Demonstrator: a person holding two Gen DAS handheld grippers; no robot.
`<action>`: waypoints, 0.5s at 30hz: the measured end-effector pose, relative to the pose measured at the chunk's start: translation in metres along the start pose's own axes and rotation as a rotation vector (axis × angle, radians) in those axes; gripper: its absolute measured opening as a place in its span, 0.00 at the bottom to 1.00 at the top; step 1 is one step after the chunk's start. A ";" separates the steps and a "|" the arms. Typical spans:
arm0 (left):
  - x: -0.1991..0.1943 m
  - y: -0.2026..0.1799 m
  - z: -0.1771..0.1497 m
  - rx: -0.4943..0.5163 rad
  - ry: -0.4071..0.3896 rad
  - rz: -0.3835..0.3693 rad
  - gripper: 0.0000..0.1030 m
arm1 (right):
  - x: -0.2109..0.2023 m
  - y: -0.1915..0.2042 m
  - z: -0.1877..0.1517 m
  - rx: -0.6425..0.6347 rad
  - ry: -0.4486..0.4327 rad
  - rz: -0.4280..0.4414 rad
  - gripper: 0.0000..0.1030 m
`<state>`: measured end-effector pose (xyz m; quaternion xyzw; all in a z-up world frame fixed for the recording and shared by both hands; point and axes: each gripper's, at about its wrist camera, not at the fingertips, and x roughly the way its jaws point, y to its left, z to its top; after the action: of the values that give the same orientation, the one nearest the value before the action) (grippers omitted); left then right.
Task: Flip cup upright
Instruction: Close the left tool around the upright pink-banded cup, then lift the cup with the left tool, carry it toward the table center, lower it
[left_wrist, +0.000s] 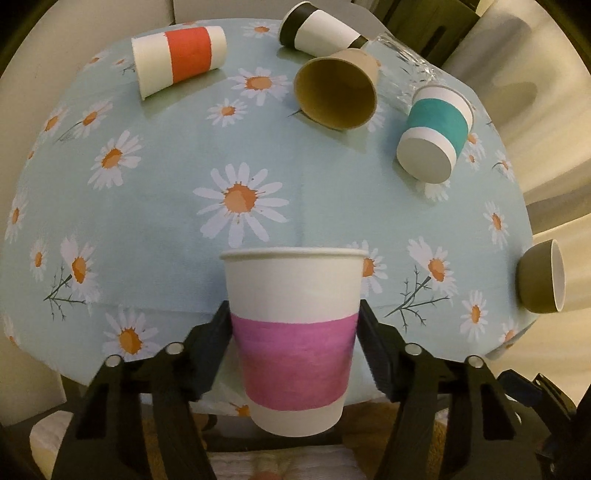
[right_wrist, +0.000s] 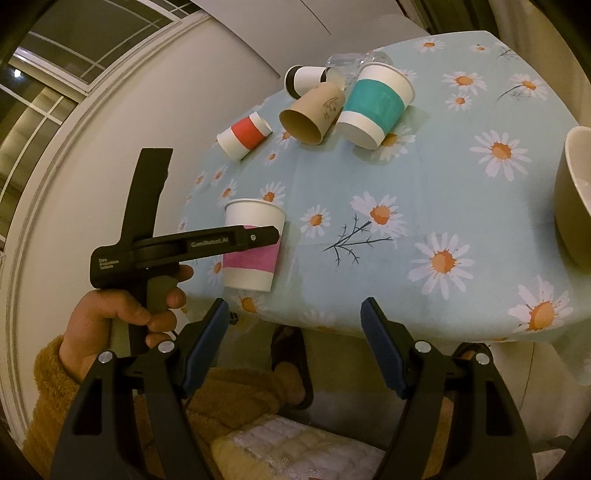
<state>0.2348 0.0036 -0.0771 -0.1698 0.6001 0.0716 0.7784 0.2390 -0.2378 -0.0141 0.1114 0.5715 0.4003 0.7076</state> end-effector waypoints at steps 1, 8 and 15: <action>0.001 -0.002 0.002 0.005 -0.001 -0.001 0.61 | 0.000 -0.001 0.000 0.002 0.001 0.000 0.72; -0.001 -0.003 0.001 0.013 -0.014 -0.007 0.61 | 0.001 -0.003 -0.001 0.011 0.006 0.001 0.71; -0.025 -0.001 -0.005 0.035 -0.094 -0.038 0.60 | -0.001 -0.001 -0.001 0.006 -0.008 0.021 0.72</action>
<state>0.2241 0.0031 -0.0539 -0.1638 0.5605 0.0544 0.8099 0.2385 -0.2399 -0.0143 0.1213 0.5686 0.4055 0.7054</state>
